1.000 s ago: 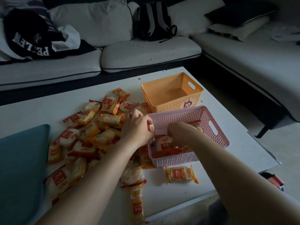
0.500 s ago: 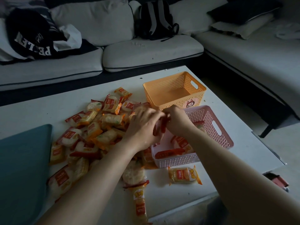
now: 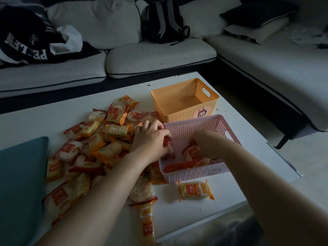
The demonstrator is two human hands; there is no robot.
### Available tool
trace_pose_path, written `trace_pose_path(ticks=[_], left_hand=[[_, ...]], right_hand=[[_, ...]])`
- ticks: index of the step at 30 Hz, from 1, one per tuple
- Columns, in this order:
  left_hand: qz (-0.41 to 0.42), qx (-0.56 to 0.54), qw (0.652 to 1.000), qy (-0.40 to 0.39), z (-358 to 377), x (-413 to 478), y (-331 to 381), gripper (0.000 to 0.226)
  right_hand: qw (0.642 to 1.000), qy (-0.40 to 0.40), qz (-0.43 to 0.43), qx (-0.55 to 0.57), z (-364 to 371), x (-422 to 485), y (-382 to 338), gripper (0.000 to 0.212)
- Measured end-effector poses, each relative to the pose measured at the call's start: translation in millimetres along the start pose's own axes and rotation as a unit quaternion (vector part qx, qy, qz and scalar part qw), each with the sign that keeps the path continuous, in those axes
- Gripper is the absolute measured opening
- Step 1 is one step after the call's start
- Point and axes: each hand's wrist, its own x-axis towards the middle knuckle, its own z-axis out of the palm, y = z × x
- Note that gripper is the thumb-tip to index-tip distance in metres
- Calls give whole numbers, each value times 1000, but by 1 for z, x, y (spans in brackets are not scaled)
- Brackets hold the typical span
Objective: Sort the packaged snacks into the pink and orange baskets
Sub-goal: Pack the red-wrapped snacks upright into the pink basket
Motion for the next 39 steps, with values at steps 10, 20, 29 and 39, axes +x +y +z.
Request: trace_pose_path(ticks=[10, 20, 29, 39], left_hand=[[-27, -19, 998, -48, -7, -2, 2, 66], [7, -35, 999, -24, 2, 0, 3, 73], [3, 10, 1000, -13, 6, 6, 9, 42], [-15, 14, 1000, -13, 7, 5, 12, 54]], right_hand=[[970, 175, -108, 126, -13, 8, -28, 35], [938, 201, -1, 282, -6, 18, -29, 13], [995, 42, 84, -17, 0, -6, 15, 49], [951, 179, 124, 220, -13, 2, 2, 41]])
